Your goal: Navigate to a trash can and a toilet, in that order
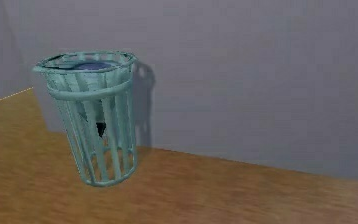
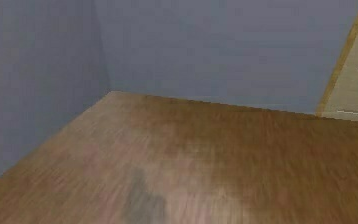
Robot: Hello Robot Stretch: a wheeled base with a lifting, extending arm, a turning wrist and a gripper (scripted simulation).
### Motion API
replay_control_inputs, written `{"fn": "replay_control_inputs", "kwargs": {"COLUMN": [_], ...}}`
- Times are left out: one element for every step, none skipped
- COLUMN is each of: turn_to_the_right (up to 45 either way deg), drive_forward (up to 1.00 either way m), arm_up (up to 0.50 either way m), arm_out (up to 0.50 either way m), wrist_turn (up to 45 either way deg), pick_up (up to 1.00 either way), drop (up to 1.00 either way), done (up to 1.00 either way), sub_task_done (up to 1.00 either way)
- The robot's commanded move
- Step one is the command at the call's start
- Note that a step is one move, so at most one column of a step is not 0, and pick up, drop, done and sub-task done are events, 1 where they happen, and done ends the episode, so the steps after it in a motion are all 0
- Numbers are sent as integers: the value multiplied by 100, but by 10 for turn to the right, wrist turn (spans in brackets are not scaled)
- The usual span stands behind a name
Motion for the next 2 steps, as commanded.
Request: {"fn": "replay_control_inputs", "kwargs": {"turn_to_the_right": [60, 0], "drive_forward": [0, 80], "arm_up": [0, 0], "arm_out": [0, 0], "wrist_turn": [0, 0], "pick_up": [0, 0], "drop": [0, 0], "done": [0, 0], "sub_task_done": [0, 0]}}
